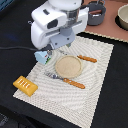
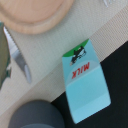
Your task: Interact with the objects in diverse but meaningful ways.
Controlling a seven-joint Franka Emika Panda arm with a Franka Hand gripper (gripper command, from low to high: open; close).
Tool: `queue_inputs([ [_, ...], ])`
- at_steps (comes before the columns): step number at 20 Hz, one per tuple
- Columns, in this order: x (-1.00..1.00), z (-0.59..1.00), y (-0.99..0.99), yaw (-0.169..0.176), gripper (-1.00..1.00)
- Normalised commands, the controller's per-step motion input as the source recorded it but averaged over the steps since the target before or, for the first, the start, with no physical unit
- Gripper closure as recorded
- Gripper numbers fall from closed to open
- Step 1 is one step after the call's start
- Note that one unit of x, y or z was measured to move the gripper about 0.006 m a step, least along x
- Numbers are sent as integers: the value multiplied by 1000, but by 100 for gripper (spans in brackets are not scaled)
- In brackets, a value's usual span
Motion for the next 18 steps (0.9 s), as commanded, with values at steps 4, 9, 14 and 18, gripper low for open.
queue_inputs([
  [4, -714, -9, 37, 74, -100],
  [9, -675, 0, 157, 109, -100],
  [14, -613, 0, 207, 102, -100],
  [18, -384, -60, 135, 78, -100],
])
